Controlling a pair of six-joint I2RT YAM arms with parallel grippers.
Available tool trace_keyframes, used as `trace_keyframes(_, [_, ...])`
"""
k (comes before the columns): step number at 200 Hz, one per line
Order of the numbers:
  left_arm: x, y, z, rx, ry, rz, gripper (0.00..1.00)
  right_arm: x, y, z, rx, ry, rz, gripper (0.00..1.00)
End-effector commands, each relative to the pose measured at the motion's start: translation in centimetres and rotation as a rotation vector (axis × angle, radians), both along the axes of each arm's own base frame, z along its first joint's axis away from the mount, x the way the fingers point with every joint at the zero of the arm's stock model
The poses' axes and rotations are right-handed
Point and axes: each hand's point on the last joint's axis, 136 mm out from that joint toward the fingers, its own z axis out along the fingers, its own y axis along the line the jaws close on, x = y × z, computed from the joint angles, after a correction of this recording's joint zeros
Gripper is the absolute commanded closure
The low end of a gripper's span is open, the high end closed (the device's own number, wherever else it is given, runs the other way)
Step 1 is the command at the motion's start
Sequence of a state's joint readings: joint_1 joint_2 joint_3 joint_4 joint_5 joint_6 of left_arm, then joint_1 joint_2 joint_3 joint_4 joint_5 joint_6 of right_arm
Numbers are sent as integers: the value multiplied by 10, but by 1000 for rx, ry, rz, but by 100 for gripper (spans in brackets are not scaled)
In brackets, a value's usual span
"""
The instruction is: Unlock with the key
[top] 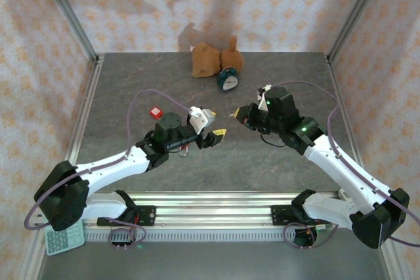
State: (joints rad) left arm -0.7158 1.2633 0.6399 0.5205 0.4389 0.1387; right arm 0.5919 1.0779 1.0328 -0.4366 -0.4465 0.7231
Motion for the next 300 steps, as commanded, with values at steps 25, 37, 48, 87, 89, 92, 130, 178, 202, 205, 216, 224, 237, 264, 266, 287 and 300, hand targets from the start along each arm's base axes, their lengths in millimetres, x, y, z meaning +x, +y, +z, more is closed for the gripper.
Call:
trace_keyframes(25, [-4, -21, 30, -133, -61, -61, 34, -3, 15, 29, 141, -27, 46, 100])
trace_keyframes(37, [-4, -23, 30, -147, -53, -65, 37, -3, 16, 32, 155, -26, 46, 100])
trace_keyframes(48, [-5, -24, 29, -162, -45, -68, 38, -3, 17, 33, 166, -25, 48, 100])
trace_keyframes(87, [2, -23, 28, -221, -43, -25, 43, -1, 21, 34, 204, -14, 44, 100])
trace_keyframes(89, [2, -23, 29, -224, -44, -23, 43, -1, 21, 33, 204, -13, 43, 100])
trace_keyframes(92, [2, -23, 28, -226, -44, -22, 44, -1, 21, 33, 206, -12, 42, 100])
trace_keyframes(130, [3, -24, 29, -243, -41, -19, 53, -1, 23, 31, 219, -2, 39, 100])
trace_keyframes(178, [6, -22, 24, -240, -49, 1, 62, -2, 22, 28, 216, 2, 31, 100])
trace_keyframes(202, [6, -22, 23, -238, -47, 3, 67, -2, 20, 29, 213, -3, 22, 100])
trace_keyframes(205, [6, -22, 23, -236, -48, 3, 67, -2, 20, 30, 214, -4, 22, 100])
trace_keyframes(216, [6, -22, 22, -237, -46, 3, 70, -2, 21, 30, 217, -3, 25, 100])
trace_keyframes(224, [6, -22, 22, -237, -46, 3, 71, -1, 20, 30, 217, -2, 24, 100])
trace_keyframes(237, [6, -21, 23, -239, -47, 7, 74, -1, 20, 30, 218, -3, 24, 100])
trace_keyframes(264, [6, -20, 21, -230, -47, 9, 79, -1, 20, 29, 215, -3, 22, 100])
trace_keyframes(266, [6, -20, 21, -229, -48, 8, 80, -1, 20, 29, 214, -3, 21, 100])
trace_keyframes(287, [6, -19, 20, -222, -49, 11, 83, -1, 19, 28, 206, -3, 17, 100])
trace_keyframes(300, [6, -18, 20, -220, -51, 19, 84, -1, 18, 26, 201, -1, 16, 100])
